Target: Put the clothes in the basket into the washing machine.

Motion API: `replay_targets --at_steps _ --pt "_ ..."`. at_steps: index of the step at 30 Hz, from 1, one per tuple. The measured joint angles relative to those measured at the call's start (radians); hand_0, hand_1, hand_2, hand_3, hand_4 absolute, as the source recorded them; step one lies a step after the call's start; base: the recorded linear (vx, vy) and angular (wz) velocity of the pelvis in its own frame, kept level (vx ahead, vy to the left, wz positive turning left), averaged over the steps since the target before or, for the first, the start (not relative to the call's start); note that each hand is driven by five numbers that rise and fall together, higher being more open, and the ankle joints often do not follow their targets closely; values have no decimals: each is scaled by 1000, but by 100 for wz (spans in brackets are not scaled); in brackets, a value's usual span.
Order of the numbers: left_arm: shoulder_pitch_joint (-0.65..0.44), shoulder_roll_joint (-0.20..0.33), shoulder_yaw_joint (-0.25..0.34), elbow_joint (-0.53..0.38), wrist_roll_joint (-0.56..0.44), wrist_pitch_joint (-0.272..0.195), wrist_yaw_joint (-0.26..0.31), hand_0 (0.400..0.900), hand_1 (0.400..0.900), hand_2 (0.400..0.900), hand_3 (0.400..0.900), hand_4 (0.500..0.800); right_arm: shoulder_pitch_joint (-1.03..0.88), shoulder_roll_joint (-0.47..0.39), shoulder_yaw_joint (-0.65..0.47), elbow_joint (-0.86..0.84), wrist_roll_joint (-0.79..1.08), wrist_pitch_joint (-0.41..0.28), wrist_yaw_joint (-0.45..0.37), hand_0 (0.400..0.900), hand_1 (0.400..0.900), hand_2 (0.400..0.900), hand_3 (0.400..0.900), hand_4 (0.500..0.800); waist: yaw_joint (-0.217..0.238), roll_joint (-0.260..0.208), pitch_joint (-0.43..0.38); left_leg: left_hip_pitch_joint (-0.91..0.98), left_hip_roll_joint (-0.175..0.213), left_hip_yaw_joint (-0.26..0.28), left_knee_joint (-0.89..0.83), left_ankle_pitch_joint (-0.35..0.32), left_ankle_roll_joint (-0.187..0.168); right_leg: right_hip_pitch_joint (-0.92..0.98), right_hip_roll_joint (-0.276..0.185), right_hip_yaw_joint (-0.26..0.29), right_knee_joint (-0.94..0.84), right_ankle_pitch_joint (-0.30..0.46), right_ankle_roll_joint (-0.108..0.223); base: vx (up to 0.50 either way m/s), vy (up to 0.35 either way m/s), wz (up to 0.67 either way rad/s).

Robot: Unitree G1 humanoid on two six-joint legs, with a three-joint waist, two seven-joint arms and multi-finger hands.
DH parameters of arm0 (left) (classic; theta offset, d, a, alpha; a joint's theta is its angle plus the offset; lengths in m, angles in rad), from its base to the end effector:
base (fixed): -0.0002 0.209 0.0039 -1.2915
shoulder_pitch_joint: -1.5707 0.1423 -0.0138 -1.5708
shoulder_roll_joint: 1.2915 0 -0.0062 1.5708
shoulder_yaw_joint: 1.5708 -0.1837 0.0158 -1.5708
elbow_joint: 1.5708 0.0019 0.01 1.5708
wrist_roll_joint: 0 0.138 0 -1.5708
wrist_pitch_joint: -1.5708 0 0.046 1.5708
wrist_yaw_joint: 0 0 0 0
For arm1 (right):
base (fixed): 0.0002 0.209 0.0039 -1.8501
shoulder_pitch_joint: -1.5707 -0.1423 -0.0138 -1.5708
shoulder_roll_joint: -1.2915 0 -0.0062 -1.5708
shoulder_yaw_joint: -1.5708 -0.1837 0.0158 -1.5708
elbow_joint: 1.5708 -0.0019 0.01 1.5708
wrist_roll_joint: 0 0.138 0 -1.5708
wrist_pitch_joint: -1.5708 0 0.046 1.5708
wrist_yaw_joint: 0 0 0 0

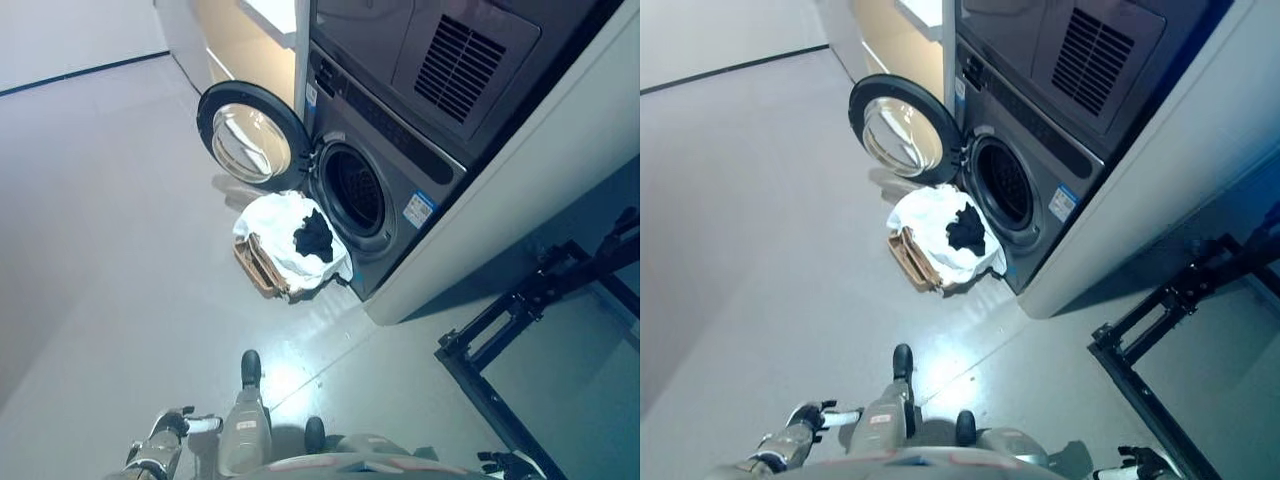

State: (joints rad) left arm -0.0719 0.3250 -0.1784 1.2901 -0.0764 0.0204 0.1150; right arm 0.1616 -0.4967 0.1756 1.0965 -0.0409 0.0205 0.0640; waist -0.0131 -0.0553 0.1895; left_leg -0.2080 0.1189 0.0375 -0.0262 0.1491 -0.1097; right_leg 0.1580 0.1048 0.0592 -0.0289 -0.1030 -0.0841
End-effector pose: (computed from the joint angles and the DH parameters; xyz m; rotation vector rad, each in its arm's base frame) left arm 0.0866 0.2534 -0.1054 0.4055 1.2262 0.2029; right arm 0.0340 -0.3045 -0.0877 -0.5254 1.3190 -0.0428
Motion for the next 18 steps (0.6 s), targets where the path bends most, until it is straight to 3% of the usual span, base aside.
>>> replay_targets --at_steps 1,2,3,4,6,9,12,13,14,16,17,18 --pt "5 -1 0 1 0 1 0 900 900 900 900 800 -16 8 -1 6 -2 4 -7 900 900 900 900 800 10 -4 -11 16 -14 13 1 47 22 16 -21 22 -7 -12 17 392 221 -19" --pt "12 1 1 -2 0 0 3 900 900 900 900 800 -25 17 1 12 -2 0 -11 900 900 900 900 800 20 -10 -21 43 -34 38 -8 77 85 25 -43 37 1 -26 54 348 199 -11" --pt "18 6 1 0 0 2 8 900 900 900 900 800 -37 33 4 14 -2 -1 -12 900 900 900 900 800 13 -29 -33 72 -62 51 -23 73 104 33 -69 37 17 -37 73 306 198 -12" --pt "8 6 0 -2 0 2 9 900 900 900 900 800 -49 41 4 14 -2 -2 -12 900 900 900 900 800 9 -28 -34 95 -74 50 -34 69 116 28 -81 32 64 -42 84 245 191 -5" --pt "-14 7 -1 -11 1 -3 10 900 900 900 900 800 -60 59 5 6 -14 -11 -12 900 900 900 900 800 13 -25 -44 134 -81 52 -55 45 135 -24 -89 36 225 -70 151 196 221 -4" --pt "-32 11 -6 -37 0 -4 13 900 900 900 900 800 -87 65 12 -12 -29 -16 -13 900 900 900 900 800 17 -32 -54 164 -106 60 -57 12 159 -195 -108 28 615 -70 243 121 254 11" --pt "-28 8 -1 -41 -1 -2 14 900 900 900 900 800 -80 64 18 -49 -42 -17 -14 900 900 900 900 800 3 -19 -38 213 -125 37 -47 -23 184 -275 -134 0 832 83 270 196 212 36" --pt "-26 7 -1 -40 0 -2 13 900 900 900 900 800 -80 61 19 -51 -43 -19 -14 900 900 900 900 800 -2 10 -17 236 -119 14 -48 -32 189 -280 -129 -20 865 130 257 279 134 57" --pt "-22 5 -3 -41 0 -2 13 900 900 900 900 800 -92 73 26 -59 -51 -19 -14 900 900 900 900 800 -8 17 -11 251 -120 0 -50 -38 191 -294 -138 -36 888 124 256 198 79 47" --pt "-4 -2 -8 -40 0 -3 27 900 900 900 900 800 -150 88 121 -3 -77 7 -70 900 900 900 900 800 -23 37 4 257 -113 -43 -44 -44 186 -333 -155 -81 866 57 219 423 42 74" --pt "-8 -14 -48 -50 1 3 33 900 900 900 900 800 -224 129 174 73 -79 26 -86 900 900 900 900 800 -18 54 15 243 -115 -95 -8 -61 171 -354 -171 -113 810 34 239 553 -24 81" --pt "-15 -33 -39 -20 5 -1 33 900 900 900 900 800 -251 162 195 81 -79 72 -87 900 900 900 900 800 -10 66 19 241 -110 -126 2 -65 168 -329 -191 -161 662 17 215 384 -110 44"
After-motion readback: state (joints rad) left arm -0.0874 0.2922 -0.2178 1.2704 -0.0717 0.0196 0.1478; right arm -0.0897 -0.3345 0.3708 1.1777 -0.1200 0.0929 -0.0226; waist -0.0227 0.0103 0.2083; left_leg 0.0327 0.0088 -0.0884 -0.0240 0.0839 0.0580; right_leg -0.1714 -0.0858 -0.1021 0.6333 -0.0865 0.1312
